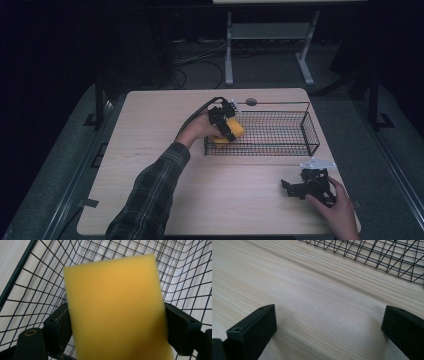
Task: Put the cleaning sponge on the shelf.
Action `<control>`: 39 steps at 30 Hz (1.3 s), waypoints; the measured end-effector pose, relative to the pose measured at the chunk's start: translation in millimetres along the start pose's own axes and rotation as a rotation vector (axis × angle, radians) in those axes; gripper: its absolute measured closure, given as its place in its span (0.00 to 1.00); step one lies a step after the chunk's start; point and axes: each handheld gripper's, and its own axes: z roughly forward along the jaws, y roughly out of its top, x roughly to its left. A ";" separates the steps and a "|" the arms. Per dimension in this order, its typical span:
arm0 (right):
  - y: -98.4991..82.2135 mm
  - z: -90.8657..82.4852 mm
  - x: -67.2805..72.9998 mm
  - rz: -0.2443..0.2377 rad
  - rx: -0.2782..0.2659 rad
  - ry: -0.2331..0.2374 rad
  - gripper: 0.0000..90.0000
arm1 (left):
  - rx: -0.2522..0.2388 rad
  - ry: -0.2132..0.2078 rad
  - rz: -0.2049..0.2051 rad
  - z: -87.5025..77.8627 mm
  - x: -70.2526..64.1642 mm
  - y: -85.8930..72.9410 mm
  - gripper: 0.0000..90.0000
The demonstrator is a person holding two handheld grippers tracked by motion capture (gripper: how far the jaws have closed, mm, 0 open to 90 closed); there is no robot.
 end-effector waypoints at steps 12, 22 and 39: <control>0.0 0.0 0.0 0.000 0.000 0.000 0.00 | 0.005 0.001 -0.001 -1.2 -0.4 0.2 0.18; 0.0 0.2 -0.1 -0.001 -0.002 0.002 0.00 | -0.055 0.021 -0.020 -22.7 -2.1 -1.7 0.18; 0.1 -0.1 0.1 0.002 0.001 0.000 0.00 | -0.171 0.061 -0.084 -64.0 -8.9 -32.8 0.18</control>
